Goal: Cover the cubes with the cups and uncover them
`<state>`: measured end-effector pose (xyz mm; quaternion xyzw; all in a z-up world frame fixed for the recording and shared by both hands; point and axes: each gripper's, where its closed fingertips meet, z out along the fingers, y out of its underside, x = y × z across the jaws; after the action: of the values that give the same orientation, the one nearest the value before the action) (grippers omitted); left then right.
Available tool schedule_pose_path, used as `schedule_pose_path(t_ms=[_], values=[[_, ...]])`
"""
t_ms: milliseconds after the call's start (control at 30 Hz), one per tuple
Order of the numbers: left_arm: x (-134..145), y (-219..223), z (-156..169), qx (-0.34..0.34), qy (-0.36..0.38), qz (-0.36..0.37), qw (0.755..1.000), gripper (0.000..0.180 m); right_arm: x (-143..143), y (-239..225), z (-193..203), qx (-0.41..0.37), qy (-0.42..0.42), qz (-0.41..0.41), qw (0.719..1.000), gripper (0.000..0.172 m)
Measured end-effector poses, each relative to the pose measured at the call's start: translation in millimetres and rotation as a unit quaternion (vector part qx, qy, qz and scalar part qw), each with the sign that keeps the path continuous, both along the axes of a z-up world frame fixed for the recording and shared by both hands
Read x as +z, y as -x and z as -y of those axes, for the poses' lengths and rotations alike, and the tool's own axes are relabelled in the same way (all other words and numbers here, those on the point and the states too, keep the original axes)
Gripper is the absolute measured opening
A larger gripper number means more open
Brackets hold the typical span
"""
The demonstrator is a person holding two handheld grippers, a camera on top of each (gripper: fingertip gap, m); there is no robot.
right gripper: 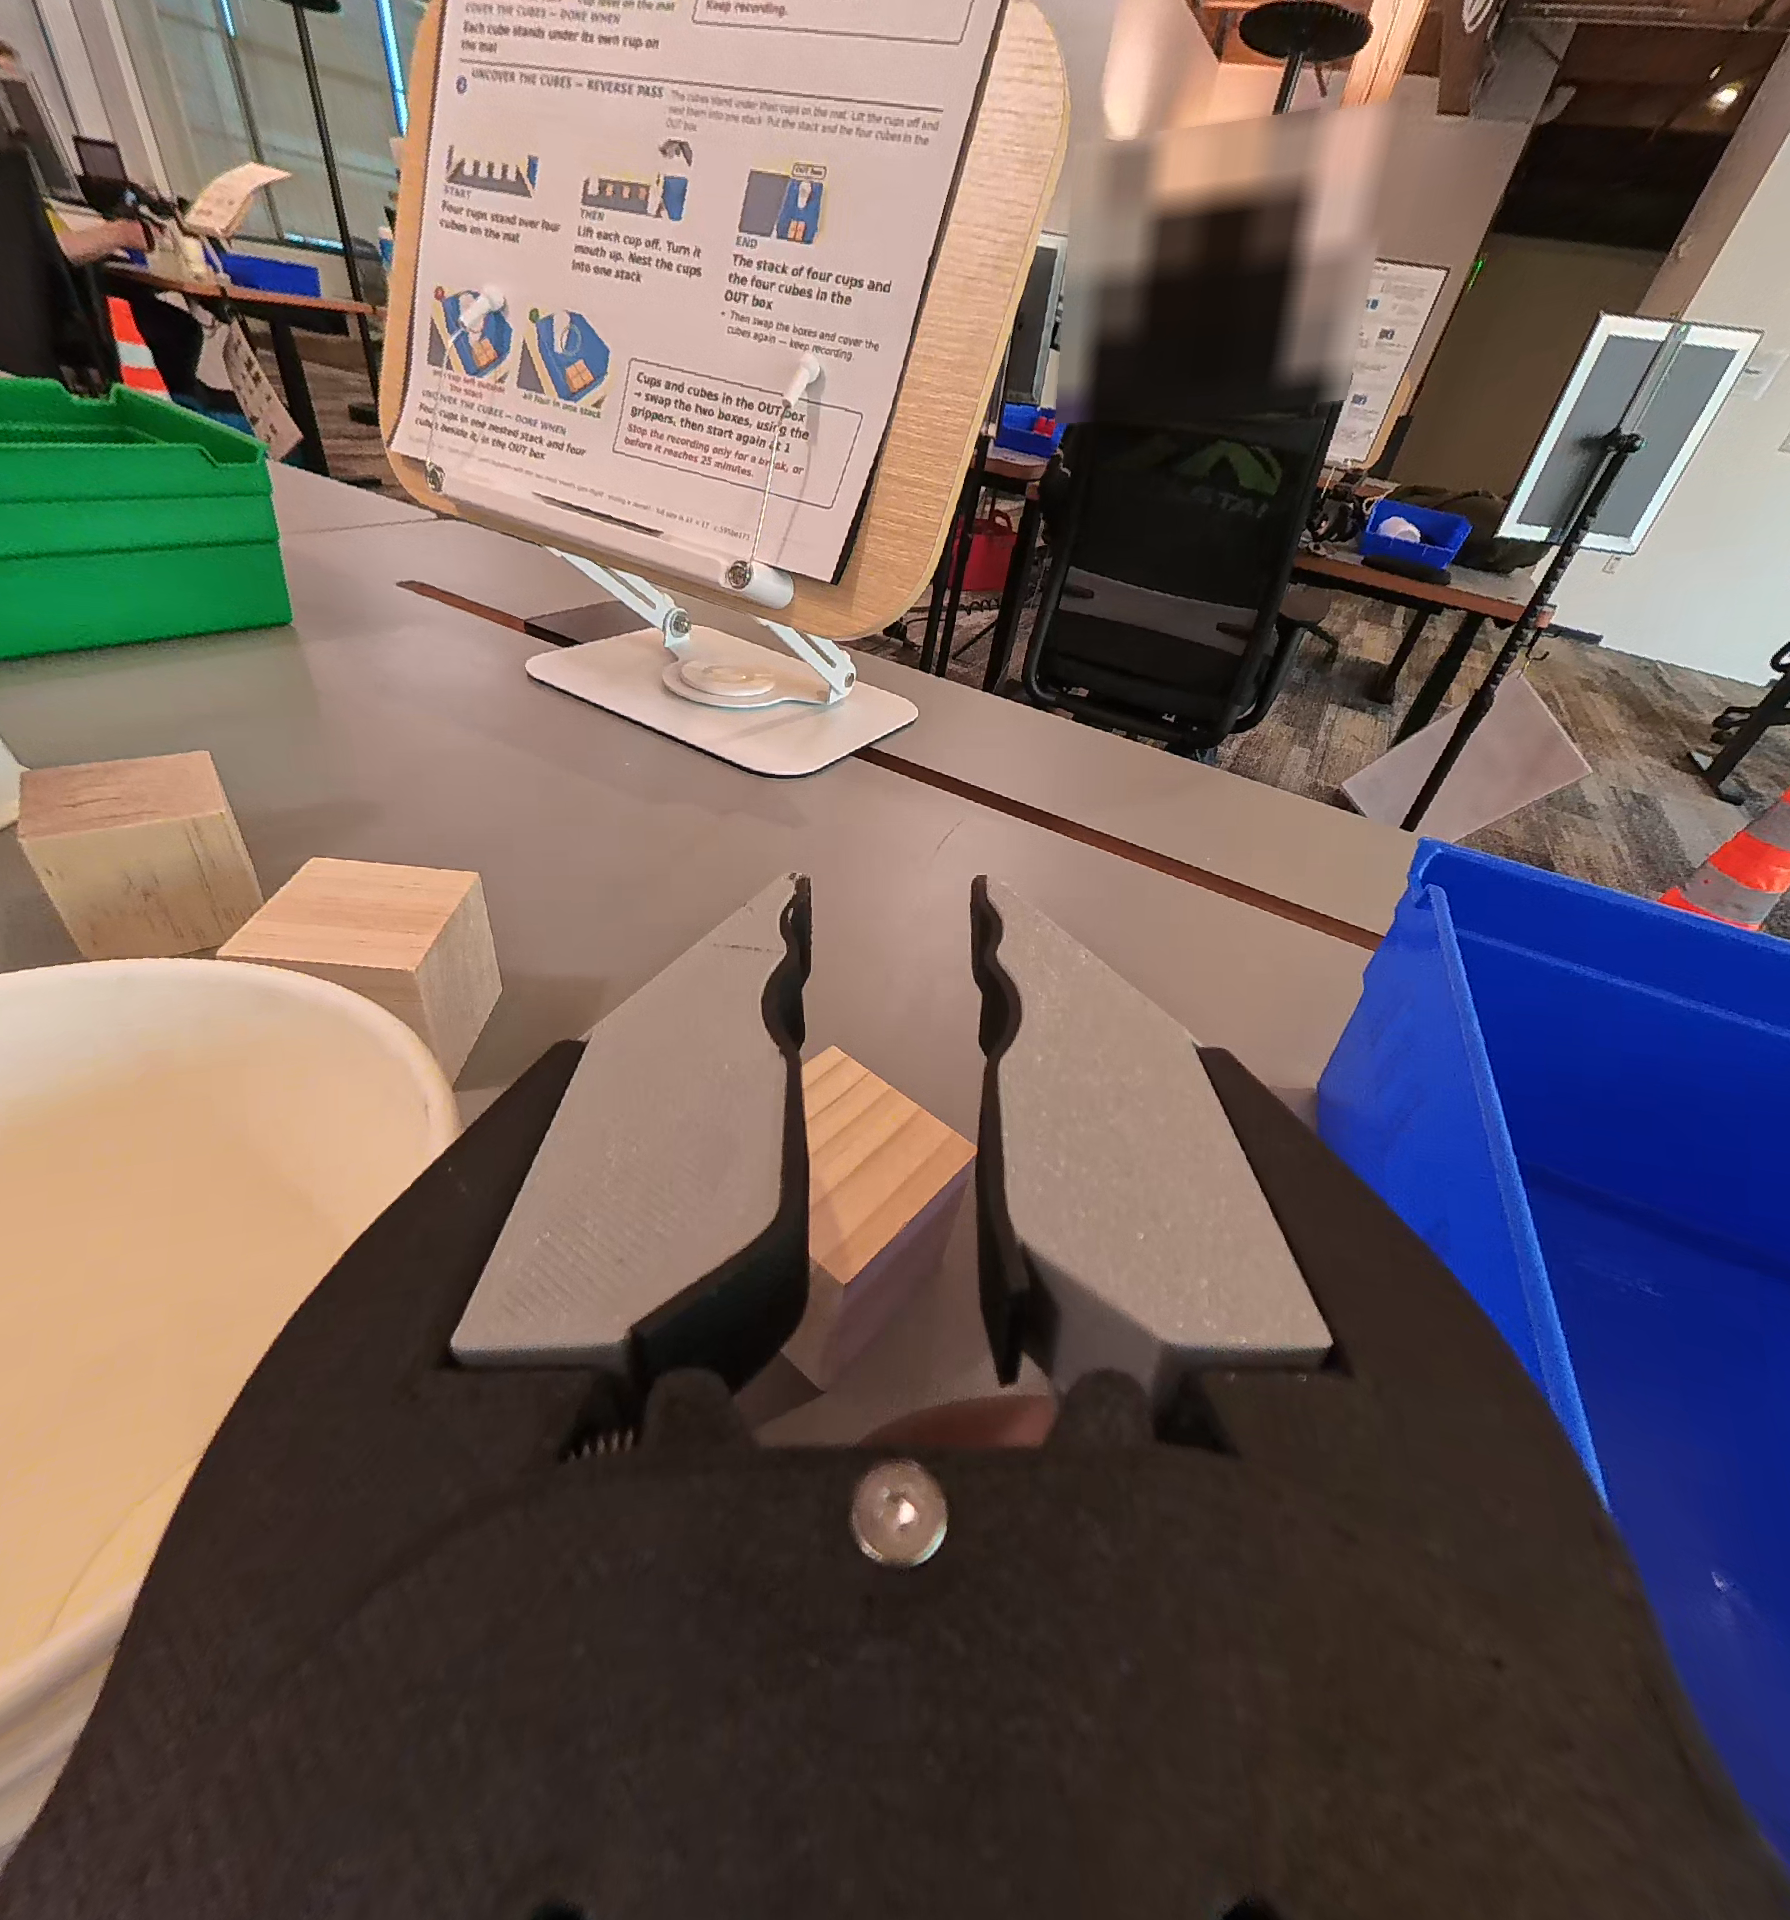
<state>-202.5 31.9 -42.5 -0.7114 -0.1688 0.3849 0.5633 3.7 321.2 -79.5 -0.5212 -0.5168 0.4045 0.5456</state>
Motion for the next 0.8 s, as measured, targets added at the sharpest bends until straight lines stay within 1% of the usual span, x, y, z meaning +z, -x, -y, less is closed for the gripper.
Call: schedule_pose_path(t_ms=[100,167,233,300,367,433,500,567,600,633,700,733,800], values=[[17.3,-8.2,0.4,-0.018,-0.045,-0.016,0.999,0.000,-0.2,0.1,0.2,0.000,-0.001,0.001,1.000,0.027],[27.8,-9.1,6.5,-0.012,-0.069,-0.031,0.997,0.000,-0.2,0.2,0.4,0.000,-0.001,0.001,1.000,0.028],[41.4,-13.5,12.4,-0.021,-0.109,-0.043,0.993,0.000,-0.4,0.3,0.5,0.001,-0.001,0.001,1.000,0.028],[47.3,-14.9,16.7,-0.030,-0.136,-0.036,0.990,0.000,-1.0,0.5,0.6,0.001,-0.001,0.002,1.000,0.027],[48.4,-14.3,18.3,-0.034,-0.147,-0.030,0.988,0.000,-1.0,0.7,0.7,0.001,0.000,0.002,1.000,0.027],[39.3,-12.9,13.4,-0.044,-0.131,-0.012,0.990,0.000,-1.2,0.7,0.8,0.002,0.001,0.002,1.000,0.027],[10.9,-8.7,1.8,-0.056,-0.079,0.042,0.994,0.000,-1.4,0.8,0.9,0.002,0.001,0.002,1.000,0.027],[-4.2,-5.0,-3.5,-0.047,-0.046,0.057,0.996,0.000,-1.3,0.8,1.1,0.003,0.001,0.003,1.000,0.027],[-5.0,-3.8,-3.5,-0.038,-0.040,0.049,0.997,0.007,-1.1,0.8,1.3,0.003,0.000,0.002,1.000,0.027],[-3.0,-1.6,-1.4,-0.022,-0.040,0.038,0.998,0.028,-0.8,0.7,1.6,0.003,-0.001,0.002,1.000,0.027],[-4.4,-1.5,-1.0,-0.016,-0.034,0.034,0.999,0.031,-0.1,0.5,2.2,0.003,-0.003,0.001,1.000,0.027],[-6.1,-0.6,-0.8,-0.013,-0.031,0.038,0.999,0.036,0.2,0.4,2.4,0.004,-0.003,0.001,1.000,0.027],[-13.1,4.8,2.4,0.005,-0.009,0.041,0.999,0.038,0.7,0.2,2.9,0.004,-0.004,0.000,1.000,0.027]])
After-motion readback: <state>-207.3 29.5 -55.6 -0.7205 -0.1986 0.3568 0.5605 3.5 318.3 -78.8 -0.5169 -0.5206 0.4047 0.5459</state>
